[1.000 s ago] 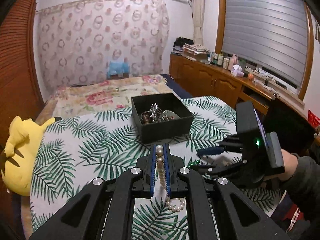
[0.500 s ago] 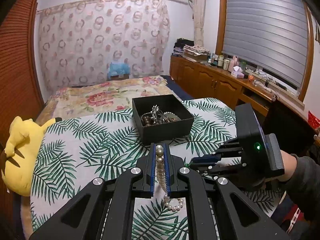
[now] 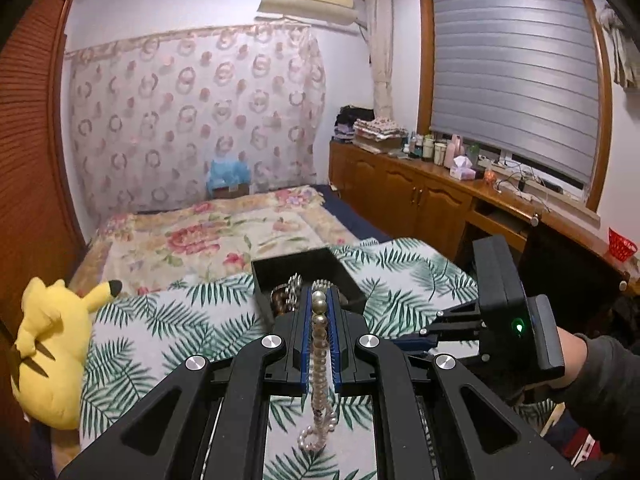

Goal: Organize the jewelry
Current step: 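Carry the necklace and pendant into the black box and open both tools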

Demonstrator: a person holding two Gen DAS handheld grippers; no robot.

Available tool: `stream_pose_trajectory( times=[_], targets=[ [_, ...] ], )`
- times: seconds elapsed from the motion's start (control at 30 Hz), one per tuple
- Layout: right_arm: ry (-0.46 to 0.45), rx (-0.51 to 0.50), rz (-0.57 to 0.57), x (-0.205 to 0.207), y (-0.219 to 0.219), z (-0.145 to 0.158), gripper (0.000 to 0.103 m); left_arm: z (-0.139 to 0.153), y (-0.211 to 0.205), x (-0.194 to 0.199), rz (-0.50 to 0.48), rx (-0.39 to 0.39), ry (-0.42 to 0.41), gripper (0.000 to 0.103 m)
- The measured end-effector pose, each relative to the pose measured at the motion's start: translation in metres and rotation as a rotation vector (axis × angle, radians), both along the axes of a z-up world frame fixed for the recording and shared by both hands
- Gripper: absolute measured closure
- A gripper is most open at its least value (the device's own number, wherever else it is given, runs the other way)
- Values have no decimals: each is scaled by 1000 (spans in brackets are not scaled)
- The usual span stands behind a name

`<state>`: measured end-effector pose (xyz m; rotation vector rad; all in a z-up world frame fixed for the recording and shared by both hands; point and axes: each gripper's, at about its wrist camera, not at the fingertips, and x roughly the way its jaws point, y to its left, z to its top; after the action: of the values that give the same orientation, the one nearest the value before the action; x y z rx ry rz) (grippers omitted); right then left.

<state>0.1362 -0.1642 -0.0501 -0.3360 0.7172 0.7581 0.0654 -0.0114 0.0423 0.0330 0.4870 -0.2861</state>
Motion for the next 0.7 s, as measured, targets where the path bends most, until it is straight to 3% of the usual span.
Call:
stream_pose_trajectory(
  times=[0.7],
  targets=[
    [-70, 96, -33, 33, -21, 57, 90, 61, -8, 41, 14, -1, -106, 96]
  ],
)
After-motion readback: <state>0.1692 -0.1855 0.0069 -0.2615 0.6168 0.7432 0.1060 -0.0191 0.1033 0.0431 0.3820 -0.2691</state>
